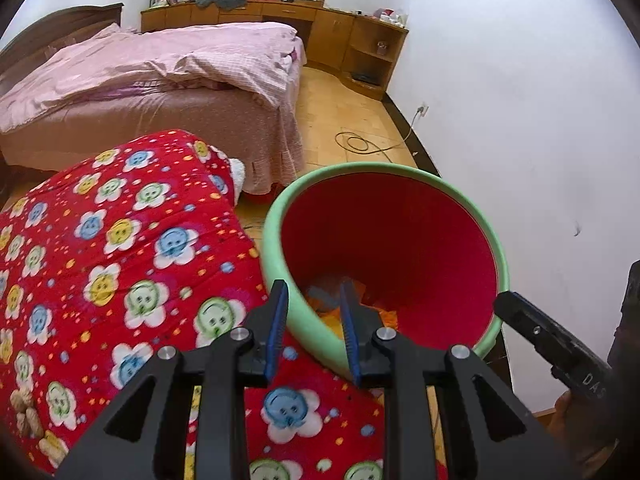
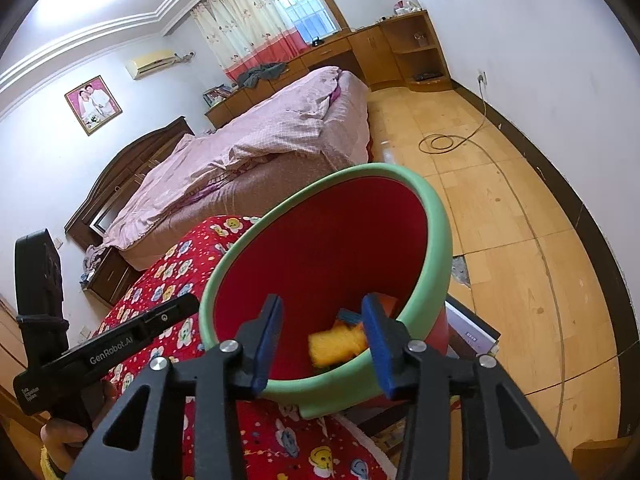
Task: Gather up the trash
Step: 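Carry the wooden stick and yellow foam net over the red bucket and open both tools, then move both open tools back over the peanut shells on the bedspread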
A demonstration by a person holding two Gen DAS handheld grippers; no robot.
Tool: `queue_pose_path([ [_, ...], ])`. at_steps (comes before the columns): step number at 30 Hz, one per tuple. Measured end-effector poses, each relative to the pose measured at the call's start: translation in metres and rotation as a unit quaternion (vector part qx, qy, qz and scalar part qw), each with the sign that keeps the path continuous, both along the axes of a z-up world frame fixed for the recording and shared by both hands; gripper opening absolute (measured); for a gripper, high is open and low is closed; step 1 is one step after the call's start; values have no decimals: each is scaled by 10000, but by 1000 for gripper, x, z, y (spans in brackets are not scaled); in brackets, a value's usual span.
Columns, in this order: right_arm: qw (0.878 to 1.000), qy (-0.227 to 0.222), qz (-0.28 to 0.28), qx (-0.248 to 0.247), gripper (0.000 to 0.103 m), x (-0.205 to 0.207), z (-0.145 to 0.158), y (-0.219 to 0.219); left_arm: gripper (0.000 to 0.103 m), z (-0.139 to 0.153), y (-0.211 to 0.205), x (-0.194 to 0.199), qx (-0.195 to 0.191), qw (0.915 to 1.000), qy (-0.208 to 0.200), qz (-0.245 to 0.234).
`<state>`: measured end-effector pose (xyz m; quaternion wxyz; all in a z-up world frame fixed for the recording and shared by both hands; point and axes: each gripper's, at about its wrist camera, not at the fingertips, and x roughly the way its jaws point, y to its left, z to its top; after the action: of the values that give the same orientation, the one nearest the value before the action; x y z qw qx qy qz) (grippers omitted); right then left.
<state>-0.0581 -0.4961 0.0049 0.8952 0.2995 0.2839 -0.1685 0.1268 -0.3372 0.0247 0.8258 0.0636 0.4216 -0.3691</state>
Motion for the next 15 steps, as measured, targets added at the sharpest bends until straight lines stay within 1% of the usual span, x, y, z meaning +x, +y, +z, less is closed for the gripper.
queue_pose_path([
  [7, 9998, -125, 108, -138, 54, -6, 15, 15, 27, 13, 36, -9, 24, 9994, -64, 328],
  [9, 9996, -166, 157, -172, 56, -9, 18, 22, 34, 17, 50, -12, 38, 9990, -100, 445],
  [13, 9989, -227, 305, -257, 60, -13, 26, 40, 37, 22, 76, -20, 76, 9975, -137, 689],
  [15, 9986, -244, 373, -281, 64, -14, 29, 49, 38, 24, 91, -25, 87, 9965, -116, 827],
])
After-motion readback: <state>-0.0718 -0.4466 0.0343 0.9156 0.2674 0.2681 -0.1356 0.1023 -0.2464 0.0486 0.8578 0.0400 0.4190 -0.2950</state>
